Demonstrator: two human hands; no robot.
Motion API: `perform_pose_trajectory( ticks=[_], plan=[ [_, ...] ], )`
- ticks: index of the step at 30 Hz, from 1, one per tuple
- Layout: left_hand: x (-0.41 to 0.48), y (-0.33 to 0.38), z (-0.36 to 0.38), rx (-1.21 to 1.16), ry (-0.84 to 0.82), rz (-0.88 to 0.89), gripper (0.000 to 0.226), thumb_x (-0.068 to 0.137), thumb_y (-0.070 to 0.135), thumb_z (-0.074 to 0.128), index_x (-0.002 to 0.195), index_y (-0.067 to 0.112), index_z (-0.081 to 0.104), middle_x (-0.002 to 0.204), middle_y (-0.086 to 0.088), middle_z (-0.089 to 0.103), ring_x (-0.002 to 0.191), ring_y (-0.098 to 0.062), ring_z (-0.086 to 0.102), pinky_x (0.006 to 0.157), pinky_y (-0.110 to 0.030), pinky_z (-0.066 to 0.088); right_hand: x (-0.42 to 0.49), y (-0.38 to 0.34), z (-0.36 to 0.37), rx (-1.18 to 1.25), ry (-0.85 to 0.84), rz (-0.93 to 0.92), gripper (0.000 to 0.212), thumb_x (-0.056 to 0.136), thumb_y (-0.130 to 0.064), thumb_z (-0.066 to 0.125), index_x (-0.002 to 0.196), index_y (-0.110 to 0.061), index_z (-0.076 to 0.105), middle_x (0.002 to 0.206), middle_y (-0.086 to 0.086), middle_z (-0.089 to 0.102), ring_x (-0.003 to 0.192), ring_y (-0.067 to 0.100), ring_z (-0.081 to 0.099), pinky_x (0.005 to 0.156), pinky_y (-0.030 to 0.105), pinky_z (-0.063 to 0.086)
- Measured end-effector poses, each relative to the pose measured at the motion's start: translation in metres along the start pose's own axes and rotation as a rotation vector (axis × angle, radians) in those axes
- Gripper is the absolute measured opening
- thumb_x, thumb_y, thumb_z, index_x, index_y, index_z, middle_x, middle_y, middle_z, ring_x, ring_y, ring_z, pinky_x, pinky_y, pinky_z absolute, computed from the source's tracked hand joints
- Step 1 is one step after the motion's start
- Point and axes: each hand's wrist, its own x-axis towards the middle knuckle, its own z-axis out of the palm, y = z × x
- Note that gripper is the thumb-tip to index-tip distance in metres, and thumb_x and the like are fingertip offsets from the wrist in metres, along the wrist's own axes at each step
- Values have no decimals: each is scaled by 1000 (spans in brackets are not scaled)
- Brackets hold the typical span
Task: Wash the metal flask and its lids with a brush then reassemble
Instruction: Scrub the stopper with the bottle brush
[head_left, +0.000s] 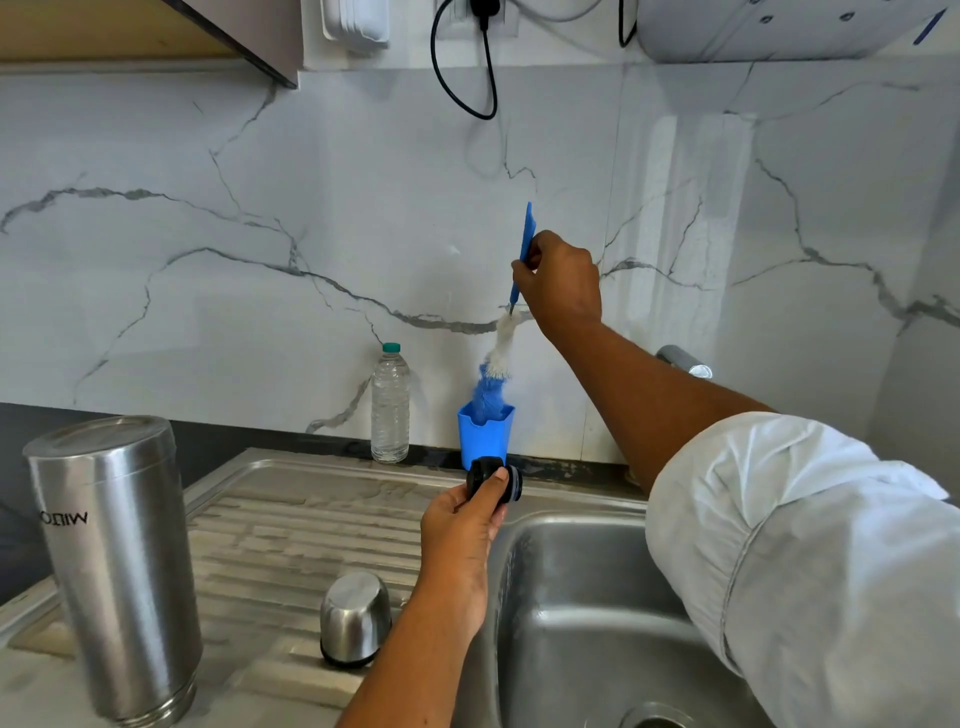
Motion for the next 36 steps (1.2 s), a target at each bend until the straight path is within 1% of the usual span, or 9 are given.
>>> perform_pose_trajectory(
  ticks=[2, 8, 16, 21, 25, 27, 29, 33, 36],
  plan=[
    [1, 0, 0, -7, 2, -5, 35, 87, 17, 79, 118, 6, 69, 105, -10, 79, 107, -22, 74, 83, -28, 51, -1, 0, -1, 6, -2, -1, 18, 99, -24, 63, 108, -8, 65, 95, 5, 71, 81, 21, 67, 73, 33, 57],
    [1, 1, 0, -28, -4, 0, 31, 87, 14, 78, 115, 5, 70, 103, -11, 79, 107, -24, 74, 90, -31, 53, -4, -1, -9, 33, 25, 1, 19, 99, -23, 63, 110, -8, 65, 98, 6, 71, 84, 22, 67, 76, 34, 57],
    [1, 3, 1, -74, -27, 3, 25, 90, 10, 76, 112, 2, 69, 103, -13, 79, 106, -23, 74, 102, -36, 53, -12, -5, -42, 80, 103, -29, 17, 99, -27, 64, 106, -11, 63, 95, 3, 72, 84, 24, 70, 78, 44, 60],
    [-2, 3, 5, -80, -59, -10, 25, 91, 6, 73, 114, -2, 67, 105, -16, 78, 104, -22, 74, 98, -33, 55, -42, -10, -91, 159, 145, -68, 16, 98, -28, 65, 107, -16, 64, 93, -6, 70, 85, 19, 67, 76, 46, 59],
    [-3, -5, 7, -16, -103, -12, 28, 94, 6, 71, 120, -5, 64, 112, -18, 75, 107, -22, 72, 90, -27, 56, -96, -2, -132, 262, 76, -89, 15, 102, -25, 62, 111, -13, 62, 98, -4, 73, 80, 15, 70, 76, 43, 59],
    [-7, -10, 10, 49, -132, 15, 24, 96, 6, 69, 119, -1, 63, 116, -17, 73, 107, -21, 72, 88, -25, 58, -130, 6, -148, 352, -23, -4, 11, 104, -22, 58, 112, -16, 58, 106, -5, 73, 75, 7, 73, 74, 37, 61],
    [-9, -16, 13, 154, -172, 60, 21, 95, 6, 70, 116, 3, 65, 117, -16, 73, 103, -17, 73, 88, -24, 60, -163, 17, -157, 463, -151, 82, 8, 105, -15, 54, 112, -20, 56, 108, -3, 72, 81, 5, 74, 76, 30, 62],
    [-12, -24, 14, 266, -201, 121, 30, 91, 9, 77, 118, 3, 66, 119, -17, 73, 105, -21, 74, 97, -37, 59, -215, 37, -163, 808, -338, 378, 25, 101, 4, 53, 110, -17, 63, 107, 9, 73, 93, 20, 77, 85, 33, 61],
    [-14, -23, 11, 356, -182, 173, 21, 92, 14, 77, 110, 11, 69, 112, -14, 74, 100, -22, 73, 92, -36, 60, -238, 47, -170, 995, -448, 649, 20, 103, -1, 46, 111, -6, 64, 113, 17, 73, 102, 24, 75, 91, 34, 60]
  ],
)
